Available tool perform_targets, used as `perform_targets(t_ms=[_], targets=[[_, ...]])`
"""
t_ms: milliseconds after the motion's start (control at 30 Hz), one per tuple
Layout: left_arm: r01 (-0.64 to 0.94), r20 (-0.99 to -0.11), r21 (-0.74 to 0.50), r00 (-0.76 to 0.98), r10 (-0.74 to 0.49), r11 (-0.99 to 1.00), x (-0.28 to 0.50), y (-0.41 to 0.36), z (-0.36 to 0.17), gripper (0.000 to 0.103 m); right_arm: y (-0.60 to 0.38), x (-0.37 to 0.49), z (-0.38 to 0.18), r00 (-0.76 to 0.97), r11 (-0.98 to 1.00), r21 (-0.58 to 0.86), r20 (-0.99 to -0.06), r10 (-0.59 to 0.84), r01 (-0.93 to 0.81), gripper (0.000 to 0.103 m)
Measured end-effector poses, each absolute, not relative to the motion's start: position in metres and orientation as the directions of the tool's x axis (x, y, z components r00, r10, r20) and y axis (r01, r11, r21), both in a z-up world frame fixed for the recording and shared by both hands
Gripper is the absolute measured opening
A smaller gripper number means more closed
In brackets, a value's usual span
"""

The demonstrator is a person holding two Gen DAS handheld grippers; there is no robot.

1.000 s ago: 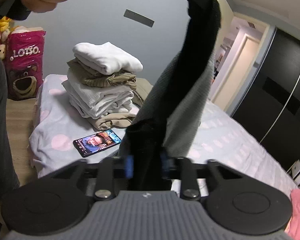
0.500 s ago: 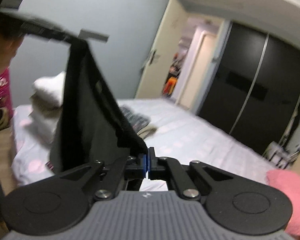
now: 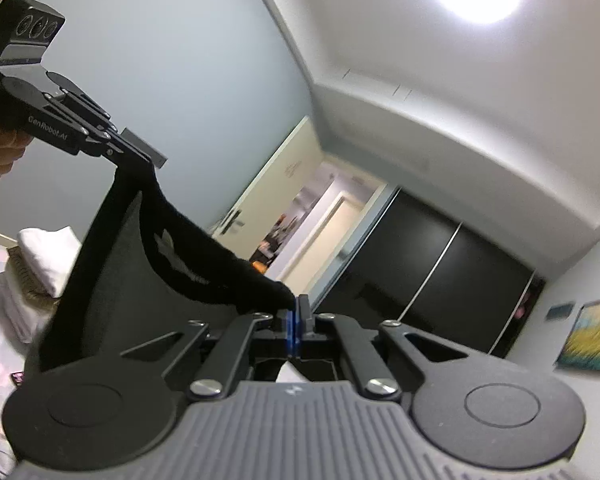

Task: Fold clothes
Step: 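Hold the garment spread between both grippers and lower it onto the bed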

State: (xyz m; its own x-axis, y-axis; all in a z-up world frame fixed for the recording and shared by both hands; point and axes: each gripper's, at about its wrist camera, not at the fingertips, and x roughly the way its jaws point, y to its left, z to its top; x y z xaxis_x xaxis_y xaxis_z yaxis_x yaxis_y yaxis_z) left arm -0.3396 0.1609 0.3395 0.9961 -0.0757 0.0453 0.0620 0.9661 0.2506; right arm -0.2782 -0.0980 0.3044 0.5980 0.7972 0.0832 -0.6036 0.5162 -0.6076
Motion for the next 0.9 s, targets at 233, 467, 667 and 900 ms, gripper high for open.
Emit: perform_targets(t_ms=[233, 467, 667, 900], targets=[[0.11, 0.027, 0.238, 0.992, -0.12, 0.965, -0.334, 0.152, 0.339, 0.001, -0.123, -0.293, 0.311, 0.636, 0.507, -0.66, 0.058, 0.77, -0.554, 0.002], [0.17, -0.086, 0.188, 0.984, -0.156, 0.967, -0.301, 0.156, 0.305, 0.001, -0.133, -0.273, 0.287, 0.664, 0.472, -0.666, -0.048, 0.746, -0.578, 0.002], [0.191, -0.19, 0.152, 0.969, -0.161, 0.97, -0.245, 0.176, 0.275, 0.001, -0.122, -0.22, 0.256, 0.676, 0.455, -0.635, -0.146, 0.723, -0.624, 0.002], [0.076, -0.304, 0.1, 0.952, -0.043, 0.992, -0.109, 0.228, 0.233, 0.001, -0.052, -0.105, 0.213, 0.675, 0.431, -0.612, -0.242, 0.696, -0.663, 0.002]])
